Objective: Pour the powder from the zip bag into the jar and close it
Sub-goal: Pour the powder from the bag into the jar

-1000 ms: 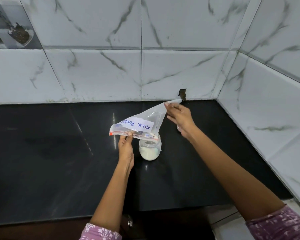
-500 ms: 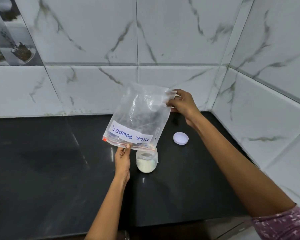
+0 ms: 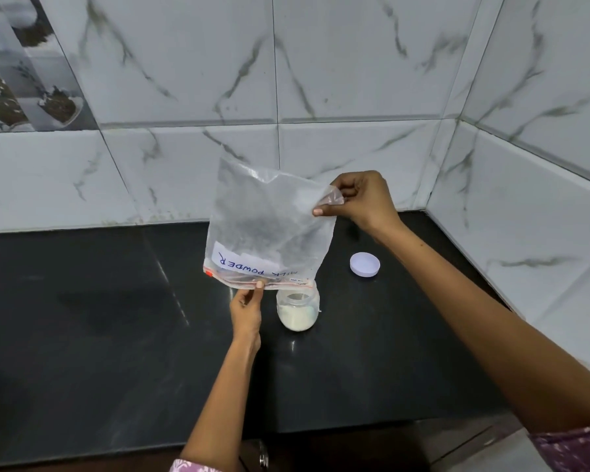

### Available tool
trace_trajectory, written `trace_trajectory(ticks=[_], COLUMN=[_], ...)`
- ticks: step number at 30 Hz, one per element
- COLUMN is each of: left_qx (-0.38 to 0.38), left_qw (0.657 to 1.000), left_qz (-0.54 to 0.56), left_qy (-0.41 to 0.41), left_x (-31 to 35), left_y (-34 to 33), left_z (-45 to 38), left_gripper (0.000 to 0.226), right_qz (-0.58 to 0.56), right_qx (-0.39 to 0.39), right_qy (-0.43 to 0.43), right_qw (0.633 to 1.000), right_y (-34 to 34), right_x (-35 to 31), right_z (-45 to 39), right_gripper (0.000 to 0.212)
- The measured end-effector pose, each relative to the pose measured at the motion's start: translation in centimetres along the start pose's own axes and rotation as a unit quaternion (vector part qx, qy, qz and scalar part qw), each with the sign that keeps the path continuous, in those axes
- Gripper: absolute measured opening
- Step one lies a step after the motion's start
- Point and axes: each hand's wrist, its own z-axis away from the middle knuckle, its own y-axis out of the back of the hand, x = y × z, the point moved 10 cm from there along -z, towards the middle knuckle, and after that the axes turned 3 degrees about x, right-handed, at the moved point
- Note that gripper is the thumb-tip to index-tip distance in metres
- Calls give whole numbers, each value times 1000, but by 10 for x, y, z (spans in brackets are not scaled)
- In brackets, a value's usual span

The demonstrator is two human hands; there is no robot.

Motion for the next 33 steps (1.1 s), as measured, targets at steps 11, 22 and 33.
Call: trace_trajectory(ticks=[11, 22, 33], left_qx=[6, 15, 12], left_qw=[1000, 999, 997], left_qz=[0, -17, -60], left_qy=[23, 26, -37], left_x=[-9, -7, 13], left_y=[11, 16, 14], left_z=[3, 2, -2], left_gripper=[25, 6, 15], right_qz=[158, 263, 220], right_qx=[35, -49, -104], right_qy=[9, 62, -98], right_qw=[987, 962, 965], right_y=[6, -12, -39], right_x=[8, -29, 36], right_z=[1, -7, -22], right_gripper=[40, 37, 65])
